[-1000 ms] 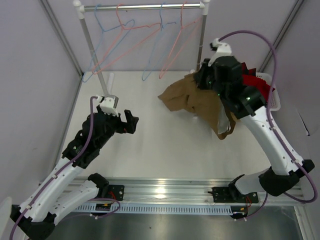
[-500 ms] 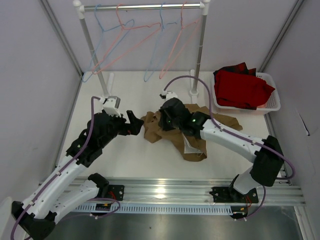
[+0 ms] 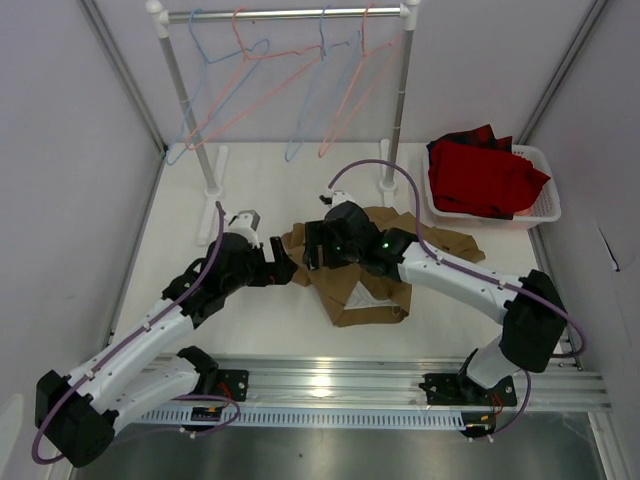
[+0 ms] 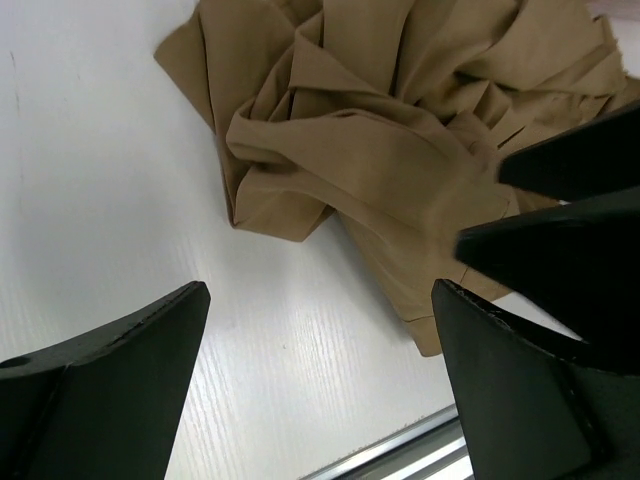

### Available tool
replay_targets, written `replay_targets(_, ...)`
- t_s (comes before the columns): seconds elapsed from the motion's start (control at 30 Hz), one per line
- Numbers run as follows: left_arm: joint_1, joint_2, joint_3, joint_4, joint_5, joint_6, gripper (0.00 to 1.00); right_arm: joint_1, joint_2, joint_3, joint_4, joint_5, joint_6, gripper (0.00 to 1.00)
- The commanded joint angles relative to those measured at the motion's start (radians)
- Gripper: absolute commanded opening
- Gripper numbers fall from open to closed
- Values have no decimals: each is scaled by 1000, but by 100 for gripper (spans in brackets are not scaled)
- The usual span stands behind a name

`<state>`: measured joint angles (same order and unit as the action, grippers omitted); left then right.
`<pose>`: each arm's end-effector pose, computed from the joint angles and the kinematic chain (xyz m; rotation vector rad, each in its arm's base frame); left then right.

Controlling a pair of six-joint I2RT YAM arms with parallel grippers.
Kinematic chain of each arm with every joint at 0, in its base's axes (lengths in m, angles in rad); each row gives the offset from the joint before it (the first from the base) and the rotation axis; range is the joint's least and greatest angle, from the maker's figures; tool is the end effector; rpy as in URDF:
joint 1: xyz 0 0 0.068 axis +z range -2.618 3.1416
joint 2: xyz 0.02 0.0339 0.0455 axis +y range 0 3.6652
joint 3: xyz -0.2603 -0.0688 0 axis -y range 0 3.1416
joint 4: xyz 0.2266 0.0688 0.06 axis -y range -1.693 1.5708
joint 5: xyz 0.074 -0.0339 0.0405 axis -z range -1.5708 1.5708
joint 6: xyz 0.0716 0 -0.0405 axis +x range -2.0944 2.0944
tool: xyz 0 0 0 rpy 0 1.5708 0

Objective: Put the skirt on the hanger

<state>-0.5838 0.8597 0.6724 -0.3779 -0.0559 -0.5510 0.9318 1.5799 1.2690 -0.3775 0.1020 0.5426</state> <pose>0.1747 -0.1106 0.2496 0.0023 2.1963 -0.5973 0.2257 0.2915 0.2693 -0.3976 2.3096 0.6552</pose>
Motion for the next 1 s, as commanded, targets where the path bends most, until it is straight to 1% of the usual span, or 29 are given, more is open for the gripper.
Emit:
replay_targets(0.0, -27, 19, -23, 40, 13, -36, 99, -2, -129, -29, -17, 51, 20, 77)
replay_targets(0.07, -57, 22, -34, 42, 5, -33, 99, -1, -170, -48, -53, 82, 33, 77)
replay_targets(0.1, -92, 25, -34, 40, -16, -27, 99, -2, -211, -66, -75, 129, 51, 77)
replay_targets(0.13, -114, 30, -31, 28, -36, -23, 99, -8, -231, -75, -130, 154, 63, 76)
replay_targets(0.17, -137, 47, -14, 24, -56, -12, 99, -13, -251, -89, -156, 198, 78, 75)
replay_targets(0.2, -184, 58, 4, 16, -99, -4, 99, -16, -292, -129, -202, 217, 106, 73)
replay_targets(0.23, -210, 71, 4, 10, -126, 5, 100, -31, -316, -155, -218, 228, 118, 69)
replay_targets(0.3, -260, 122, 45, -12, -179, 19, 99, -48, -359, -212, -241, 237, 151, 64)
replay_targets(0.33, -305, 143, 58, -19, -233, 32, 99, -60, -398, -268, -256, 237, 178, 58)
replay_targets(0.47, -425, 268, 153, -75, -372, 63, 98, -64, -488, -382, -307, 275, 249, 55)
replay_targets(0.5, -470, 321, 194, -84, -398, 68, 98, -64, -503, -404, -320, 278, 260, 55)
replay_targets(0.57, -508, 376, 228, -107, -472, 77, 98, -65, -538, -451, -330, 281, 287, 54)
replay_targets(0.6, -540, 427, 275, -127, -493, 80, 99, -65, -547, -465, -334, 284, 296, 54)
replay_targets(0.63, -556, 449, 292, -134, -533, 95, 99, -64, -561, -476, -339, 289, 309, 54)
replay_targets(0.7, -582, 514, 343, -166, -567, 106, 99, -65, -569, -502, -353, 298, 319, 54)
replay_targets(0.87, -593, 636, 489, -231, -653, 170, 99, -64, -580, -545, -357, 312, 347, 54)
replay_targets(0.97, -602, 682, 544, -245, -668, 230, 99, -62, -595, -560, -357, 315, 356, 54)
